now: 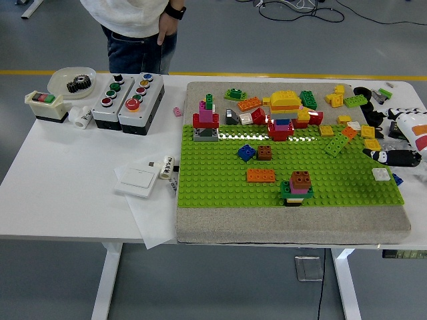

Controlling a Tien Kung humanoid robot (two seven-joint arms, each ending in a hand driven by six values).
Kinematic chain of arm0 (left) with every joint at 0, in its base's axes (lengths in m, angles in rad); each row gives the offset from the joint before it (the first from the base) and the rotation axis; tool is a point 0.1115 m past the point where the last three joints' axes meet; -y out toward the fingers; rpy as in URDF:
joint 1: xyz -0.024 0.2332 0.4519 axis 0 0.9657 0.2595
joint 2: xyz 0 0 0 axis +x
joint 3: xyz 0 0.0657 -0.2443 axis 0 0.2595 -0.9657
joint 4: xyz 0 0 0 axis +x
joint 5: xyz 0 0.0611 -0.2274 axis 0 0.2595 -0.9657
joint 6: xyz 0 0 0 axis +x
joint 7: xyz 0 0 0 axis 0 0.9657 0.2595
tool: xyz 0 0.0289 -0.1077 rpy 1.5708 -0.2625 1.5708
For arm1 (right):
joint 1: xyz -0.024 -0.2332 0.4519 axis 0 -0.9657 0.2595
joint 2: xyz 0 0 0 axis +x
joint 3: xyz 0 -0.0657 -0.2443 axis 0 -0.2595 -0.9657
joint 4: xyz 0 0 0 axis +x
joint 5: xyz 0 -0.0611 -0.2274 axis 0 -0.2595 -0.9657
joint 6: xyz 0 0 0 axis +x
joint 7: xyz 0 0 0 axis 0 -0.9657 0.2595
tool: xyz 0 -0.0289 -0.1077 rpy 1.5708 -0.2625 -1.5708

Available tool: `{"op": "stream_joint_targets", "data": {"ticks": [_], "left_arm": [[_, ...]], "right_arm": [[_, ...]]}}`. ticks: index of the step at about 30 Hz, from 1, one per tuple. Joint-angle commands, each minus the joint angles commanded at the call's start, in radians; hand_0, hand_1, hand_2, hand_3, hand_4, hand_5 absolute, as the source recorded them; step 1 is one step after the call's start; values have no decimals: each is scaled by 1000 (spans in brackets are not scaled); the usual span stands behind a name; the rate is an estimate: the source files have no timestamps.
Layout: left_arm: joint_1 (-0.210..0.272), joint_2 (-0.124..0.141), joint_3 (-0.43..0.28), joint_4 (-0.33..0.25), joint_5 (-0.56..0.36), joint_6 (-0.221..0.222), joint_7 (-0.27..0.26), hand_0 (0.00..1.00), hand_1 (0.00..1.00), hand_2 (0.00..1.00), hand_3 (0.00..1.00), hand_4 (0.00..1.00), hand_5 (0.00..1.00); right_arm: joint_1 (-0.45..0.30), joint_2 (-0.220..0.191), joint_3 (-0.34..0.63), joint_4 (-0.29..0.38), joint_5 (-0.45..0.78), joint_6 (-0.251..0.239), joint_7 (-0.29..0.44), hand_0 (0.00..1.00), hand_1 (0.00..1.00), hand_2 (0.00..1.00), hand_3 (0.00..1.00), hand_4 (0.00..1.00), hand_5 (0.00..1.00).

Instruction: Pick up the brick,pile it on top of brick,press brick,pick up the brick,pile it on top of brick,press brick

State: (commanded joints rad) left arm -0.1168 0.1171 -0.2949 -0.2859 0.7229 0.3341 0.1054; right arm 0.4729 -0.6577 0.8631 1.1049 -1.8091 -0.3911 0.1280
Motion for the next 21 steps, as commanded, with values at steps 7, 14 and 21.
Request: {"op": "stream_joint_targets", "data": {"ticks": [7,14,21], "left_arm": [[3,-1,-10,0,13,-1,2,708,705,756,646,748,653],[6,-2,-17,1,20,-1,4,710,704,755,646,745,653],[8,-3,-26,1,36,-5,9,714,705,760,647,739,651]], "right_arm": [[-36,16,24,-13,218,30,44,791,739,780,817,888,526],[-78,28,74,-10,511,93,87,794,738,785,801,900,627],[-108,35,110,-2,810,129,113,778,730,776,746,941,669]]}}
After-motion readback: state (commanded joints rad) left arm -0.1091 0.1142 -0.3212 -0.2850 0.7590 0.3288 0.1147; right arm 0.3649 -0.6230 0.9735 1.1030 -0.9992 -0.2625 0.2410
